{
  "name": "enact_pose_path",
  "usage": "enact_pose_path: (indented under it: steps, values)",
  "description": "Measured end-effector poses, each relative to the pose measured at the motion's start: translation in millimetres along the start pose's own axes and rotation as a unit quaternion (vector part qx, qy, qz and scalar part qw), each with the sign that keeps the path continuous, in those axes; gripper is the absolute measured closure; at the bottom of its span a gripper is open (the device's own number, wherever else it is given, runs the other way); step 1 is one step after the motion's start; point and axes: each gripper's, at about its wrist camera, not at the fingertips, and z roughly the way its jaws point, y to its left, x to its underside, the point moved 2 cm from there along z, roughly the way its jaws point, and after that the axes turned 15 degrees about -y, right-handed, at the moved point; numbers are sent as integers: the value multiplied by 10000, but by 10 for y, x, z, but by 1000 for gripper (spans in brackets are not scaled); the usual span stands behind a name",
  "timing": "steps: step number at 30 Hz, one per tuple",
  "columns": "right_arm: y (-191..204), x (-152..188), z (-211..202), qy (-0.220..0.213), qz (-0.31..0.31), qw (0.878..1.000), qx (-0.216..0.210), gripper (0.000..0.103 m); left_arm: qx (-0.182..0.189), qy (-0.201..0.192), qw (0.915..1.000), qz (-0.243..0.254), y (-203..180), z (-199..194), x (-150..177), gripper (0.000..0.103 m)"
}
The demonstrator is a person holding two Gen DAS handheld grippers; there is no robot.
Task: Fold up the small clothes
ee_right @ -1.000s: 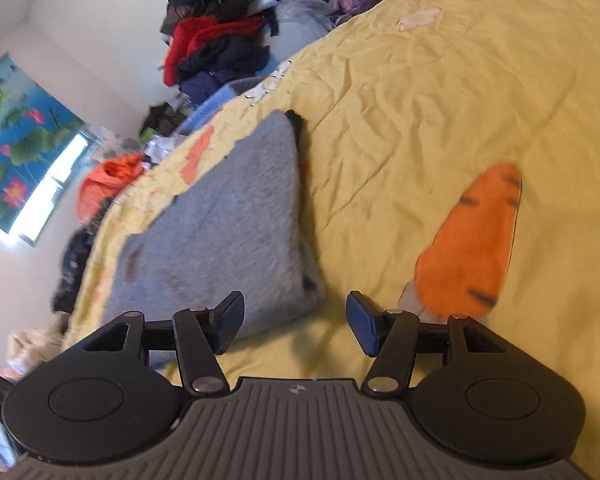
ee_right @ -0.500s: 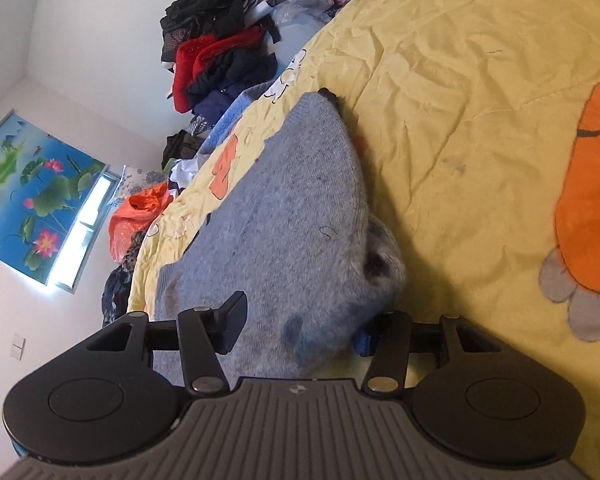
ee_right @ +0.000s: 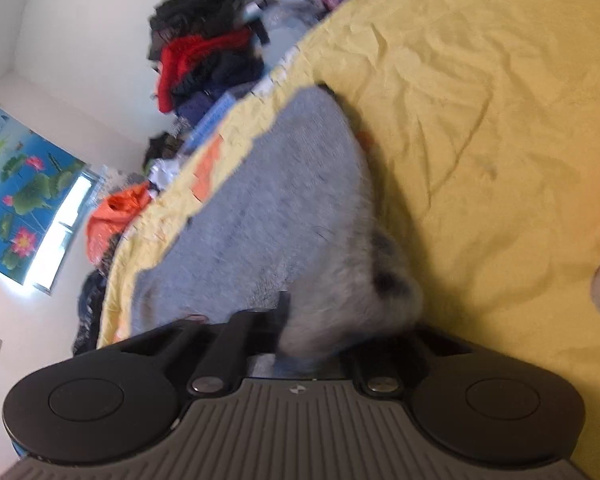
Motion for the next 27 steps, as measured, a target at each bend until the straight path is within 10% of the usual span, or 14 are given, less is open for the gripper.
enact_pose_path:
  steps: [11,21,27]
  values:
    - [140,-83,-430,111,4,9987,-501,89,614,-97,9959,659,-316,-642,-248,98]
    - [-72,322,-1535,850,22,9945,-609,89,305,867,9866,1345,182,-1529,96,97]
    - [-180,344,-1790,873,-621,9942,-58,42,433,1212,9655,2265,145,-1687,-29,89]
